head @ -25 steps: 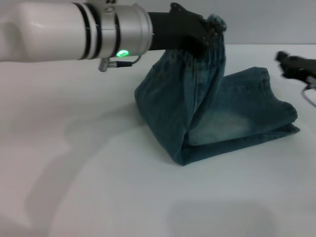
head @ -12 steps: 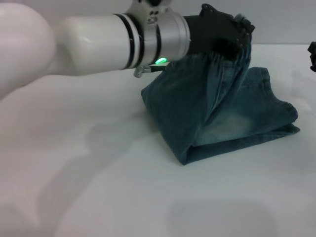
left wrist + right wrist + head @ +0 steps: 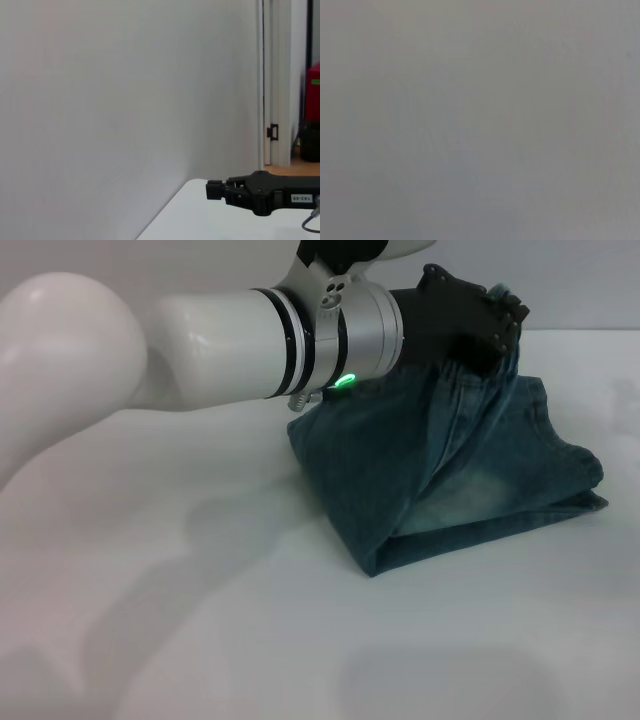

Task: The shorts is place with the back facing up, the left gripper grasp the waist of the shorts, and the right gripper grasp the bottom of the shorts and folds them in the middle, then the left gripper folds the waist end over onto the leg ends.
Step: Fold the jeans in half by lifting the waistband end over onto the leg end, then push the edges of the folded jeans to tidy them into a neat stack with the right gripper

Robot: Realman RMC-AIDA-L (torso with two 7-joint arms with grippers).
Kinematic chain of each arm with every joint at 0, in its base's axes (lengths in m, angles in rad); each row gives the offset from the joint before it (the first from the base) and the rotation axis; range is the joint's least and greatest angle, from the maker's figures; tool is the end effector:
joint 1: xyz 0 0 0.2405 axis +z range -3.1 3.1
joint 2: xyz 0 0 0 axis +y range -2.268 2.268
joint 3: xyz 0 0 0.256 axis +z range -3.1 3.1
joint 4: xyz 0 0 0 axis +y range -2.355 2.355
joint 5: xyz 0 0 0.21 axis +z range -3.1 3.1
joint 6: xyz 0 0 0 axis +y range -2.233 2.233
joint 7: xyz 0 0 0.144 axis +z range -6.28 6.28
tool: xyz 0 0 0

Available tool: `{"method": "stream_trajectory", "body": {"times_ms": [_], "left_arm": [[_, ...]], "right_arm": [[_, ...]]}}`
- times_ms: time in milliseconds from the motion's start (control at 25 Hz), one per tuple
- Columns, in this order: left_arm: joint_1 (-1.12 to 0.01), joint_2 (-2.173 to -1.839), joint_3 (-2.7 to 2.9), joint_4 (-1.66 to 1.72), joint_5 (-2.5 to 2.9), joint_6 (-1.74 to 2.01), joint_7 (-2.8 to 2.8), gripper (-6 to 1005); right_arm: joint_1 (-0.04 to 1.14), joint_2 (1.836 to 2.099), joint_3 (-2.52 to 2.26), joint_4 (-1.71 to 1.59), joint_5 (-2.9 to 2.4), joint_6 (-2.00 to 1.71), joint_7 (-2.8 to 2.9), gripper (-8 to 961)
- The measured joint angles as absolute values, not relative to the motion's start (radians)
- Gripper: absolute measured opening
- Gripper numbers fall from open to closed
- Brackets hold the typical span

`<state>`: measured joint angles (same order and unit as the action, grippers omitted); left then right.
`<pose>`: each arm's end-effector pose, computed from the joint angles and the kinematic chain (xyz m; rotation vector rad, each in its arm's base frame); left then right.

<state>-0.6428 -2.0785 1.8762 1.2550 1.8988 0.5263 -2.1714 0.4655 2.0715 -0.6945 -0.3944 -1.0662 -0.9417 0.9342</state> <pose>-0.0401 0.3746 -0.0840 -2.5828 -0.2242 -0.5294 0.3409 0.3772 0.0515 -1.6465 0.8132 0.8127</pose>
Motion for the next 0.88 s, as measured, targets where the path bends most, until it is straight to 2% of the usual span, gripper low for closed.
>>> {"method": "stream_trajectory", "body": {"times_ms": [120, 320, 520, 880], "left_arm": [[-0.644, -2.079, 1.875, 1.246, 1.884, 0.513, -2.188, 90], [-0.644, -2.079, 1.889, 1.242, 1.882, 0.483, -2.199, 96], [-0.644, -2.079, 1.894, 1.242, 1.877, 0.483, -2.199, 267], [-0.622, -2.075, 1.892, 1.252, 1.875, 0.473, -2.198, 521]], "right_arm": [[0.462, 2.072, -0.693, -0.391, -1.066, -0.951, 0.931, -1], [0.463, 2.074, -0.701, -0.383, -1.066, -0.951, 0.93, 135], [0.467, 2.074, -0.702, -0.366, -1.066, -0.951, 0.929, 203], [0.469, 2.074, -0.705, -0.365, -1.075, -0.981, 0.929, 202]]}}
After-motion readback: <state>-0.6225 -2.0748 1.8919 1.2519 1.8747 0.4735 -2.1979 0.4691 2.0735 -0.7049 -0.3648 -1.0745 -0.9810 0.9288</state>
